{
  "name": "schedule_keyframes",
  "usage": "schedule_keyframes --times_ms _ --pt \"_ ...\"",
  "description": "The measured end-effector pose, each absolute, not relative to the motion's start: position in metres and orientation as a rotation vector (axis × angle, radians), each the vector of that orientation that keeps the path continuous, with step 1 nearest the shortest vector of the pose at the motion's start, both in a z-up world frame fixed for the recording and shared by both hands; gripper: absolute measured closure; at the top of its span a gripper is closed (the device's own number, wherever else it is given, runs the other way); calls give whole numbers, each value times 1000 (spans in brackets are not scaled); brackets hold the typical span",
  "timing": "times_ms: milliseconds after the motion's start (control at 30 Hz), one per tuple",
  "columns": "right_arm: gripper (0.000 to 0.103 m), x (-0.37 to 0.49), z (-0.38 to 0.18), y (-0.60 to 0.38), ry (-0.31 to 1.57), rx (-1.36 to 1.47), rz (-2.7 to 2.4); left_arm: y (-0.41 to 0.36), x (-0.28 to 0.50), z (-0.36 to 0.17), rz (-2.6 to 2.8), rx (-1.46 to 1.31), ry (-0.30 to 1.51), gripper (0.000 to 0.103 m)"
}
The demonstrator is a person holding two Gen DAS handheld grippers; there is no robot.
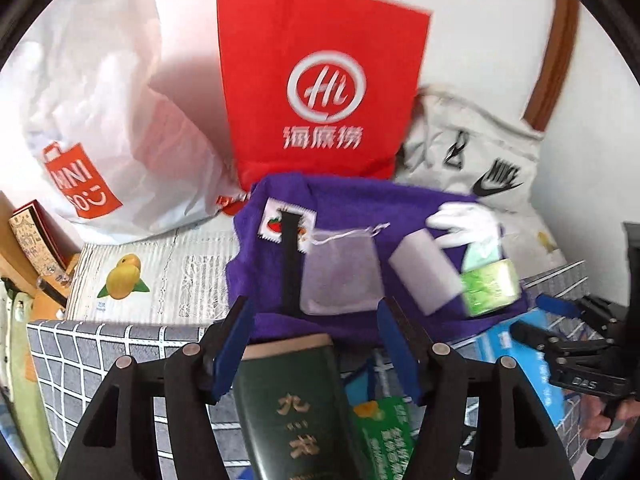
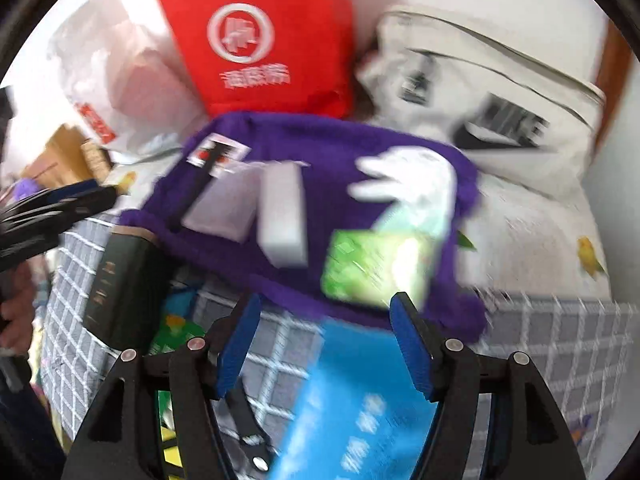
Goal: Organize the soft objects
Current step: 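Move both tools back over the bed toward the green-labelled packet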
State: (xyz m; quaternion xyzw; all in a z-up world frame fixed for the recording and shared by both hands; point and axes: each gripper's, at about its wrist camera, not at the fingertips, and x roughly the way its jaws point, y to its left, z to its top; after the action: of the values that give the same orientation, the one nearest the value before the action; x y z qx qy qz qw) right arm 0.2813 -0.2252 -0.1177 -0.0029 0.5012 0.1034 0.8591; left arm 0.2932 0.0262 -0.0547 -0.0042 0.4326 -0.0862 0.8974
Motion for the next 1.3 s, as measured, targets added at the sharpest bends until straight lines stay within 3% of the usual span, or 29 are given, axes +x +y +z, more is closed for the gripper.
schedule_keyframes --times_ms 567,1067,1167,1300 --pt "36 181 -117 -246 1053 63 186 -5 185 -91 -223 -6 997 41" --pt "36 150 -117 -248 1011 29 207 -20 186 -155 -222 -71 1125 41" --pt "36 150 -120 -247 1010 9 200 -20 183 -153 -262 -69 1115 58" --pt "36 148 -122 -247 1007 24 210 -23 173 -145 -275 -18 1098 61"
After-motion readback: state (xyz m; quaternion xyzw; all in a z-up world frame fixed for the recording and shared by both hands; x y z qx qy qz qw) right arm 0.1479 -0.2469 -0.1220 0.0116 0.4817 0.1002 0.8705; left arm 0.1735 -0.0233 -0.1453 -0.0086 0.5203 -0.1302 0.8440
